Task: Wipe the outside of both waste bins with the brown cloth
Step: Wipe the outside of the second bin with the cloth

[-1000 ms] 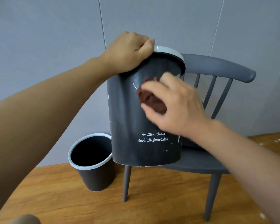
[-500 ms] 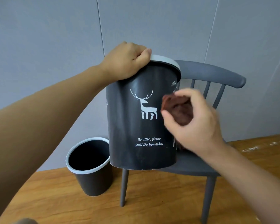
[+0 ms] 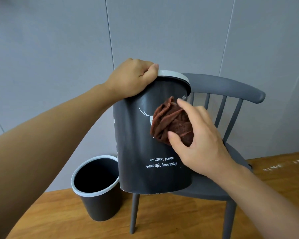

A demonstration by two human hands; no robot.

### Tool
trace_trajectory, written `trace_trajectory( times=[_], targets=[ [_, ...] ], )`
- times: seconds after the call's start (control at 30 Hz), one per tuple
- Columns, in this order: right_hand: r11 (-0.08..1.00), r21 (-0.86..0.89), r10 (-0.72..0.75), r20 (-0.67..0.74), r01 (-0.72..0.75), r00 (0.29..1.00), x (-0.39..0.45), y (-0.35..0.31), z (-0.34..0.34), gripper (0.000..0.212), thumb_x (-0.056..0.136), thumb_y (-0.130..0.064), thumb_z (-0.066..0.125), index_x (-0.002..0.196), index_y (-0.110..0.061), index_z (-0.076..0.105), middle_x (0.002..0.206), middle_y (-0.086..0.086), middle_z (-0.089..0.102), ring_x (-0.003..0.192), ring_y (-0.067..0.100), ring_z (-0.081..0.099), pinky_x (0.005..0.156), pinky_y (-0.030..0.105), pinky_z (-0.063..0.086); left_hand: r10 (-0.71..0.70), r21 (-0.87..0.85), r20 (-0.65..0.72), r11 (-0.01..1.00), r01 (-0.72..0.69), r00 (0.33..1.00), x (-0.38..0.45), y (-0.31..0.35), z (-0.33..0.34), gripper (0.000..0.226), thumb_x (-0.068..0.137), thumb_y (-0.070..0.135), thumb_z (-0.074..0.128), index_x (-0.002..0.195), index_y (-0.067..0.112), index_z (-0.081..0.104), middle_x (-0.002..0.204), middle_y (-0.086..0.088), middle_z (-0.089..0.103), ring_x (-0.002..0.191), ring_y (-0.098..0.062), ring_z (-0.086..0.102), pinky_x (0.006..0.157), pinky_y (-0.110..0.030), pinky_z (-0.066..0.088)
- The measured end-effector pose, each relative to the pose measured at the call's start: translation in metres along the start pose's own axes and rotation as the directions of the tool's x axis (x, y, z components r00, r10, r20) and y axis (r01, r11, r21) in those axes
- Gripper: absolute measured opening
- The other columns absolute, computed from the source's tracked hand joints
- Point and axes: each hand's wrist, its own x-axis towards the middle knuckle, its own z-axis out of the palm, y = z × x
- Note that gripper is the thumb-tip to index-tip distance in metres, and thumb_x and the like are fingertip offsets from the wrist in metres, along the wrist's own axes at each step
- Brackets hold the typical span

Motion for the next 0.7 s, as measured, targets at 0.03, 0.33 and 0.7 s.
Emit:
trace_trajectory(
  times=[0.03, 0.33, 0.7],
  targets=[
    [0.999, -0.050, -0.006, -0.027, 0.005, 1.000, 0.000, 0.001, 0.000, 0.069, 0.089, -0.051, 0.065, 0.151, -0.025, 0.049, 0.122, -0.006, 0.049, 0.118, 0.018, 0.050, 0.105, 0.038, 0.044, 0.000, -0.001, 0.003, 1.000, 0.000, 1.000, 0.000, 0.000, 0.000, 0.048, 0.105, 0.035, 0.040, 0.063, 0.016, 0.029, 0.054, 0.000, 0.032, 0.052, -0.015, 0.033, 0.051, -0.028, 0.025],
    [0.999, 0.037, -0.027, -0.238, 0.037, 0.971, 0.016, -0.019, -0.010, 0.049, 0.082, -0.031, 0.082, 0.123, -0.025, 0.055, 0.108, -0.013, 0.068, 0.095, 0.015, 0.069, 0.083, 0.036, 0.058, -0.020, -0.011, 0.003, 1.000, 0.020, 1.000, -0.001, -0.001, -0.002, 0.048, 0.105, 0.035, 0.041, 0.063, 0.015, 0.030, 0.054, -0.001, 0.033, 0.053, -0.016, 0.032, 0.053, -0.034, 0.027],
    [0.892, -0.361, -0.287, 0.012, 0.272, 0.958, 0.047, -0.022, 0.004, 0.062, 0.081, -0.039, 0.061, 0.140, -0.020, 0.054, 0.110, 0.004, 0.052, 0.092, 0.027, 0.050, 0.067, 0.039, 0.048, -0.020, -0.017, 0.014, 1.000, 0.021, 1.000, -0.003, 0.000, -0.003, 0.048, 0.105, 0.035, 0.040, 0.062, 0.017, 0.031, 0.053, 0.000, 0.037, 0.054, -0.018, 0.033, 0.054, -0.036, 0.027]
  ],
)
